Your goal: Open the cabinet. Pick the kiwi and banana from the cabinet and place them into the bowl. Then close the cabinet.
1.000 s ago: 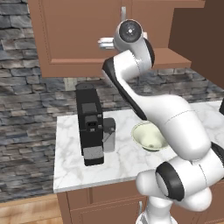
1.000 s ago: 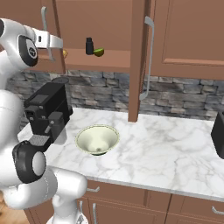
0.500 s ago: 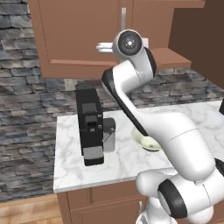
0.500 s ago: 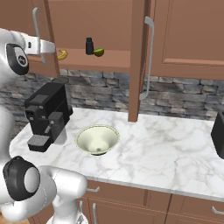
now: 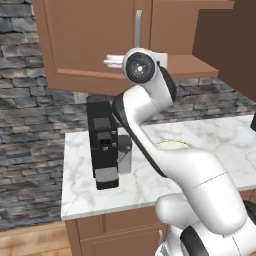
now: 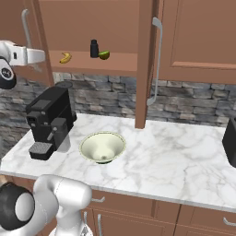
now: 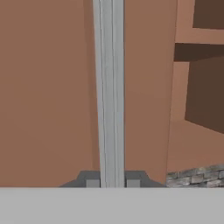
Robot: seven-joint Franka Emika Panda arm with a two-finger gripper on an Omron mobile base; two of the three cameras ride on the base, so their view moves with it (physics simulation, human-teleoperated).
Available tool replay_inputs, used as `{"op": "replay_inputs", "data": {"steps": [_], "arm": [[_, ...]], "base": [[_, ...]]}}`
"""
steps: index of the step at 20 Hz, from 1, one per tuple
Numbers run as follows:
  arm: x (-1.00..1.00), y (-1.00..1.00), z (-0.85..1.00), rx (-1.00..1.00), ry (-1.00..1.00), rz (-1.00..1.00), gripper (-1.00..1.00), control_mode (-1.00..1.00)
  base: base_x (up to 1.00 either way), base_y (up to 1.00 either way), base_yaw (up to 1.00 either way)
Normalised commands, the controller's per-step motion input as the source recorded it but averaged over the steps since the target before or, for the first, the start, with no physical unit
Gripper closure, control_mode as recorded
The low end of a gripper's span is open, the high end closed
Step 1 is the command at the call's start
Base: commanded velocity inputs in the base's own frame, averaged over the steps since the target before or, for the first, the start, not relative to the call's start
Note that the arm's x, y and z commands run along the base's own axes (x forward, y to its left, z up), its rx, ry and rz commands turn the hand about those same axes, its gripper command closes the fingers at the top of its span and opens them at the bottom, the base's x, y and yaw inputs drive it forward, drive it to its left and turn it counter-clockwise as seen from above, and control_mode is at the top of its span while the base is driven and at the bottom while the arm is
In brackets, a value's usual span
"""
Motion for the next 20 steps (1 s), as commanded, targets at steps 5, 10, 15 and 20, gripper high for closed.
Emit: {"op": "replay_inputs", "data": {"steps": [5,10,15,20], "arm": [[-0.52,0.33,0.0,0.0,-0.01,-0.06,1.0,-1.0],[-0.5,0.34,0.0,0.0,0.0,-0.07,1.0,-1.0],[-0.48,0.36,0.0,0.0,0.01,-0.07,1.0,-1.0],[-0.46,0.34,0.0,0.0,0.0,-0.07,1.0,-1.0]], "base": [[0.0,0.0,0.0],[0.0,0.0,0.0],[0.0,0.0,0.0],[0.0,0.0,0.0]]}}
